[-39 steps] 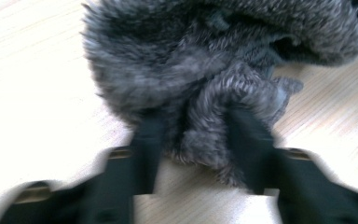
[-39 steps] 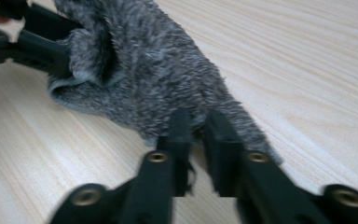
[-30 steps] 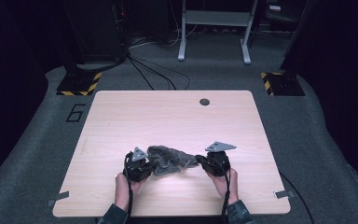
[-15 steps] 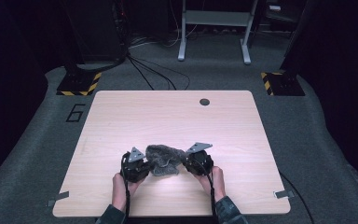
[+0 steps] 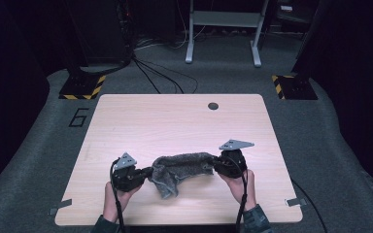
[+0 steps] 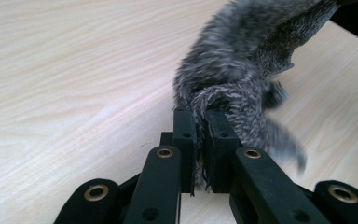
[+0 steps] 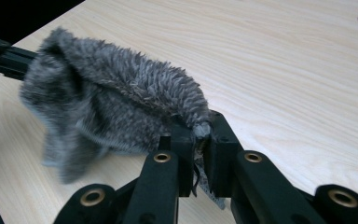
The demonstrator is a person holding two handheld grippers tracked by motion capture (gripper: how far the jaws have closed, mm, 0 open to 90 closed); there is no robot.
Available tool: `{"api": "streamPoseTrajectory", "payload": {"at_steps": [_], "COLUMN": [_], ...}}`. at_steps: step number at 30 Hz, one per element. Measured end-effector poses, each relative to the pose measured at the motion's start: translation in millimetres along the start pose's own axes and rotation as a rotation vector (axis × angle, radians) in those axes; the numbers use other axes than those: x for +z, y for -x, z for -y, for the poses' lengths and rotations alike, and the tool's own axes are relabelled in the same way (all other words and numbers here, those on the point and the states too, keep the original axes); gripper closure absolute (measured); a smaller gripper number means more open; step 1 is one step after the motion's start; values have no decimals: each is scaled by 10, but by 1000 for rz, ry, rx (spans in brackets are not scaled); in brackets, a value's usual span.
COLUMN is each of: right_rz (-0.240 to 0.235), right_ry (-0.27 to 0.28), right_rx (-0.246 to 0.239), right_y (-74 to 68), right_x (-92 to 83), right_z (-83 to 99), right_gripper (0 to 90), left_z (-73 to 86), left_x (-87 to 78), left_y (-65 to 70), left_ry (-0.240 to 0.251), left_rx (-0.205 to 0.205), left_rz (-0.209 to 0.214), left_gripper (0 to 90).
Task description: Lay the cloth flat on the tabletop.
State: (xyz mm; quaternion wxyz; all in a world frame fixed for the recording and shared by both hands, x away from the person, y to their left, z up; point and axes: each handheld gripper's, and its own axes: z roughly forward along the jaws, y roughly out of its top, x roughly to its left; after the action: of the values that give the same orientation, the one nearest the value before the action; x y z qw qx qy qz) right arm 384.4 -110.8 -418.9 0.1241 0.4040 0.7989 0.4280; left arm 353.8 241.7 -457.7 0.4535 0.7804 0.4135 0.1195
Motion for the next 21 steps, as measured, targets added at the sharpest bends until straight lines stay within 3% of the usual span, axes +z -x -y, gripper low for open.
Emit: {"api": "streamPoseTrajectory", "payload": {"at_steps": [3,6,10,12,16,21], "right_rz": [7,23,79,104,113,77], "right_ry": [-22,-77,-167,-177,-143,-128], "right_rx": [22,42,54,74,89,59], "right_y": [90,247,421,464,474,431], "right_x": [57,306,723,814,728,669], "right_z": [-28,-28,27,70,105,88], "right_gripper": [828,809,690,606,546,518], "left_z": [-27,-22,24,47,65,-8], "left_x": [10,140,308,290,176,113], "left_y": [-104,-247,-400,-417,-439,-320], "left_ry": [-9,-51,-101,-84,-56,-14], "left_rx": [-14,-39,-112,-128,-147,-120], "left_rz": [-6,-42,-112,-147,-198,-195], "left_gripper": [841,828,663,575,411,306]}}
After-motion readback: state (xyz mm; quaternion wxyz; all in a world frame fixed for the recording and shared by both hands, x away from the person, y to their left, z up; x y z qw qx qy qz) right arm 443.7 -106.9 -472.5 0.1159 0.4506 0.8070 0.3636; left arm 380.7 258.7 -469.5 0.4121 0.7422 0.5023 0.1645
